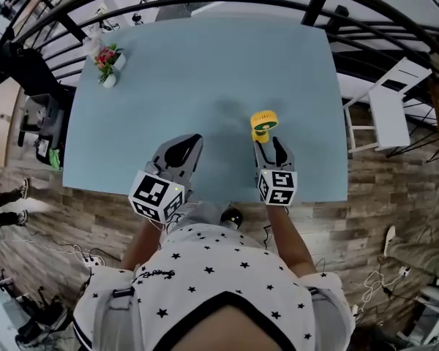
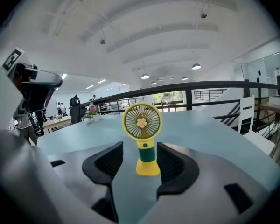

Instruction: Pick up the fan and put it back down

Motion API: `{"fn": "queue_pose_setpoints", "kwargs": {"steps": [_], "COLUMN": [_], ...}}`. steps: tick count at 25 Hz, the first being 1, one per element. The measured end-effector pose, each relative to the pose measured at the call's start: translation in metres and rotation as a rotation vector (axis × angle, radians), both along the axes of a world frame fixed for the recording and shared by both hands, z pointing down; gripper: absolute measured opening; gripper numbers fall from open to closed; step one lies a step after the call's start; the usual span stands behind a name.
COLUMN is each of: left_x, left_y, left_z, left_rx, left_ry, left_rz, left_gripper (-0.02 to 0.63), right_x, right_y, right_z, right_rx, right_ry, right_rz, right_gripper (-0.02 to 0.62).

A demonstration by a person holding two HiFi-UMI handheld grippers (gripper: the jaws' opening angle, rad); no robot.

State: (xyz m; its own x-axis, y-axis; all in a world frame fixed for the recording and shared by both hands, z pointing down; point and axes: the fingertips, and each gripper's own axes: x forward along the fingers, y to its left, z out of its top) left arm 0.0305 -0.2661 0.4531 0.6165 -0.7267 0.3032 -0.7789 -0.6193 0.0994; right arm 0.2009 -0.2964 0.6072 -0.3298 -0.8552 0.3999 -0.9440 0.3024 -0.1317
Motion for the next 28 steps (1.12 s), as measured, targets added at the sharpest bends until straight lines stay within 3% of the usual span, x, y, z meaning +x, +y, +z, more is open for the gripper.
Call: {"fn": "queue_pose_setpoints", "kwargs": {"steps": [7, 24, 28], "left_x": [-0.019, -0.057, -0.063], "left_y": [-0.009, -0.019, -0.02], "left_z": [0.013, 0.018, 0.018], "left_rx": [-0.034, -0.057, -0.058], "left_ry": [-0.019, -0.011, -0.017], "left_rz": [-0.05, -0.13, -0.138], "left_gripper": [0.029, 0.029, 0.029], "right_x": [0.0, -0.006, -0.011], "right_y": [-0.024, -0.059, -0.063], "right_z": [0.029, 0.048, 0.048], "right_rx": [-0.042, -0.034, -0.023], "right_ry": [0.045, 0.152, 0.16], "right_rz": [0.015, 0.011, 0.003], "right_gripper": [0.209, 0.21, 0.177]}}
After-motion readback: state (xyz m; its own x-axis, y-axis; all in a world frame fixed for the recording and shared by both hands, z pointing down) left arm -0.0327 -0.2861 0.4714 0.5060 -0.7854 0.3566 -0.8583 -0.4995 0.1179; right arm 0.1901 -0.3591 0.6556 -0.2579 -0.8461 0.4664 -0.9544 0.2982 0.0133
